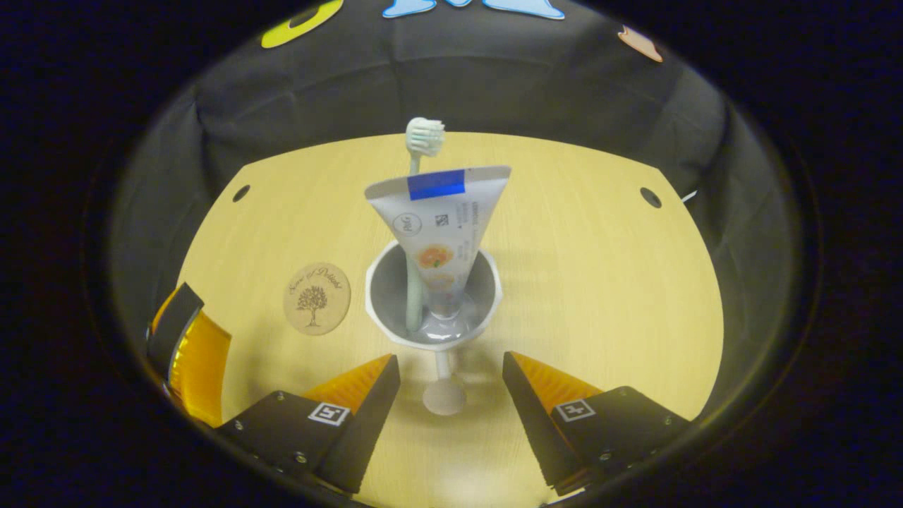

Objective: Put the toothbrush and toothpaste on the desktop into the cup, then pick up the cup and place it on the coaster on the desktop.

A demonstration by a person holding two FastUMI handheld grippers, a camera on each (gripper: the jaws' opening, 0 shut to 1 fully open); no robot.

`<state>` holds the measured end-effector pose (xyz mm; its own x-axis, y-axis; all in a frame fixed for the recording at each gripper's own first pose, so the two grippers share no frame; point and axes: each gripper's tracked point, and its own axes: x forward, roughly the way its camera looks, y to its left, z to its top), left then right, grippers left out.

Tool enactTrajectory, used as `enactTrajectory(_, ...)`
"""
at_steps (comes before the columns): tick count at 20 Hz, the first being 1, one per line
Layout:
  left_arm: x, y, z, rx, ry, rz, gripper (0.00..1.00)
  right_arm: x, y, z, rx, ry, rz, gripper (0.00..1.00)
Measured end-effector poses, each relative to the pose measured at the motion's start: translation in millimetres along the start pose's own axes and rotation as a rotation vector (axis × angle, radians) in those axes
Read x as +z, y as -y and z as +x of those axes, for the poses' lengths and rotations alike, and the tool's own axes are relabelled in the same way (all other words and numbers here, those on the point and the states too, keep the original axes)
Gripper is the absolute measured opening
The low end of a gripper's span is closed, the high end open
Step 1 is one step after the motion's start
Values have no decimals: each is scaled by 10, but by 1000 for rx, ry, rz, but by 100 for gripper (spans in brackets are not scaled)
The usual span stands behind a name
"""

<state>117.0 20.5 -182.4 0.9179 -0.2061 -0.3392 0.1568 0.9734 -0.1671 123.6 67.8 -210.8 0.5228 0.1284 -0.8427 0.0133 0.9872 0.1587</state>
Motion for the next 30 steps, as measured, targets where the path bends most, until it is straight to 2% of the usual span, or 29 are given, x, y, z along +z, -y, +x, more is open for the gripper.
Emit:
enactTrajectory(3, -113, -51, -26, 7, -30, -26, 99, -4, 14, 78, -8, -46, -24, 90)
enactTrajectory(5, -127, -108, -46, 21, -29, -28, 96, 60, 103, 165, -20, -63, -45, 89)
enactTrajectory(6, -124, -132, -53, 26, -27, -27, 96, 73, 76, 178, -8, -69, -52, 81)
enactTrajectory(7, -126, -159, -59, 34, -26, -25, 96, 52, 47, 217, -9, -81, -59, 79)
enactTrajectory(8, -115, -186, -63, 44, -23, -23, 96, 41, 36, 216, -5, -94, -67, 72)
enactTrajectory(11, -90, -194, -91, 47, -15, -31, 96, -2, 36, 277, -13, -122, -91, 72)
enactTrajectory(12, -86, -189, -97, 47, -13, -32, 96, 5, 56, 278, -21, -132, -95, 62)
enactTrajectory(14, -94, -197, -89, 48, -13, -37, 96, -43, 83, 314, -31, -152, -101, 57)
enactTrajectory(15, -100, -193, -84, 47, -16, -40, 96, -57, 99, 312, -31, -163, -92, 43)
enactTrajectory(16, -109, -193, -86, 49, -18, -43, 96, -72, 86, 303, -20, -173, -82, 35)
enactTrajectory(17, -111, -200, -83, 49, -21, -49, 96, -79, 85, 229, -13, -188, -71, 36)
enactTrajectory(18, -129, -202, -88, 49, -25, -54, 96, -96, 68, 345, -8, -184, -64, 30)
enactTrajectory(23, -180, -226, -73, 54, -37, -75, 96, -63, 59, 335, 1, -144, -82, 28)
enactTrajectory(24, -187, -228, -70, 54, -39, -75, 93, -55, 59, 336, 3, -143, -86, 28)
enactTrajectory(25, -185, -228, -77, 56, -38, -75, 96, -60, 52, 344, 2, -141, -90, 28)
enactTrajectory(30, -178, -255, -91, 65, -33, -77, 96, -20, 49, 298, 1, -110, -136, 28)
